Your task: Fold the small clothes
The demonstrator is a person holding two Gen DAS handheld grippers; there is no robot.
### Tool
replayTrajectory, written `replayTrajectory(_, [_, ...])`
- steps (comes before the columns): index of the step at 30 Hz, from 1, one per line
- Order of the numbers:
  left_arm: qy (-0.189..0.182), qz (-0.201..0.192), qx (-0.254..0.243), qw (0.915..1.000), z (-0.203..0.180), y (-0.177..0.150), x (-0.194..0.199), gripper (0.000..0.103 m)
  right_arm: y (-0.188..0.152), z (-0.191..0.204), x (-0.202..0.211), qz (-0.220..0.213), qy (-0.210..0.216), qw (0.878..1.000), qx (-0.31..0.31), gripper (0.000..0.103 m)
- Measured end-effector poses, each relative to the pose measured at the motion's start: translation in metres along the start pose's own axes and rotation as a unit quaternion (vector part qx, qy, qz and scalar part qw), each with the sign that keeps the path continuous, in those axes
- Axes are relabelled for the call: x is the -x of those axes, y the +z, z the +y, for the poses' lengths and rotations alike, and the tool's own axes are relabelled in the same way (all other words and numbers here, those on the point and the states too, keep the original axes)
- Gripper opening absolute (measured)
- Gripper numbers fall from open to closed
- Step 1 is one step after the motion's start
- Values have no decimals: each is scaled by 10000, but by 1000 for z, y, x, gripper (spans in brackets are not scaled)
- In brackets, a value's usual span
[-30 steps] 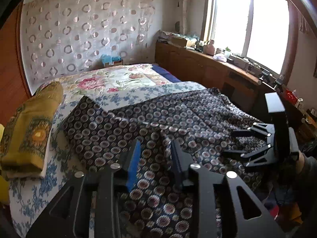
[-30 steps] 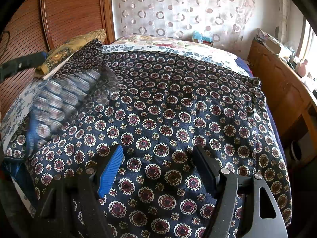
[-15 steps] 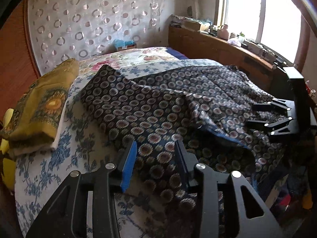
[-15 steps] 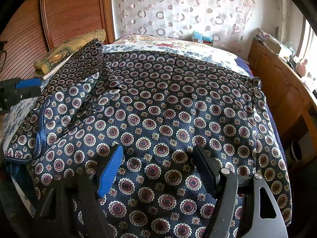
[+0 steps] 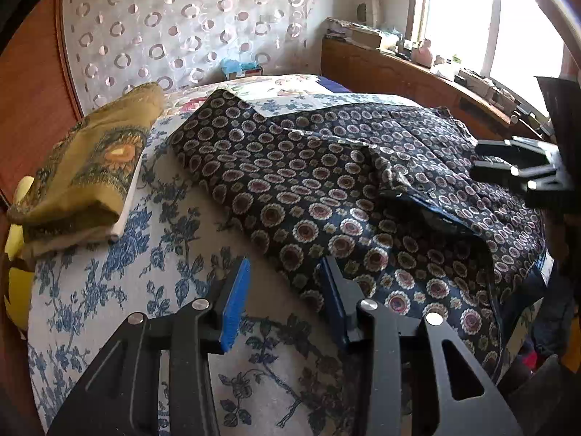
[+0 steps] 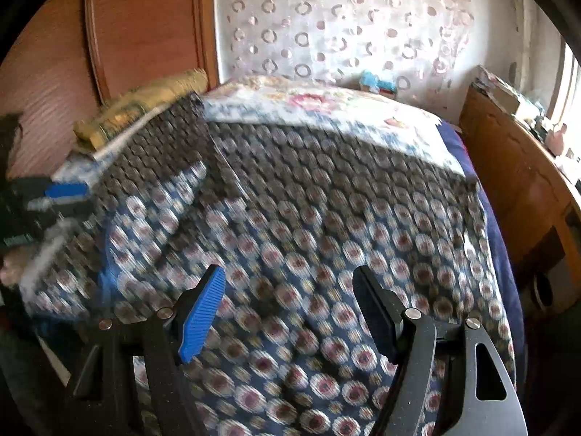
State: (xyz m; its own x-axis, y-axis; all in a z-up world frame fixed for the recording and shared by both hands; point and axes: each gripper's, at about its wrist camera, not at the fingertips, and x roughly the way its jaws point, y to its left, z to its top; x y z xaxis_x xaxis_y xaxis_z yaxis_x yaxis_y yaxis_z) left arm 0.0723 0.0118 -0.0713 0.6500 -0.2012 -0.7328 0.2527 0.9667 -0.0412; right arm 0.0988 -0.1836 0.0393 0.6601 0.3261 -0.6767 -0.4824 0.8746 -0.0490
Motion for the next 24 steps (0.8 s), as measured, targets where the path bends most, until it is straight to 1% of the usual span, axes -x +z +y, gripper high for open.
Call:
replayTrajectory(4, [66,-25,86,9999,8,-4,3,41,21,19,-3,-105,181,9997,104,74])
replayTrajectory(7, [17,-27,128,9999,13,-6,4,41,32,42,-12,-108,372,9989,276,74])
replayTrajectory(10, [105,-60,149,9998,19,-7,7,41,41,60,-27,-10,541,9976,430,74])
replayTrajectory(15, [142,-97,257,9995,26,-9,10,41,51,79,-52,191,639,9957,642,74])
replayTrajectory(17, [134,-97,274,9995,26,-10,10,41,54,80,-62,292,587,9956,671,74])
replayTrajectory(19, [128,-100,261,9995,26,-10,10,41,57,77,-71,407,443,9954,745,74])
replayTrajectory(21, [111,-109,247,9996,25,-10,11,41,57,67,-85,508,109,9958,751,74])
replayTrajectory(22, [105,-113,238,9996,24,-11,11,41,57,61,-88,547,-22,9960,706,74])
replayTrajectory(24, [84,-134,217,9996,22,-10,13,41,57,49,-95,611,-68,9968,508,74])
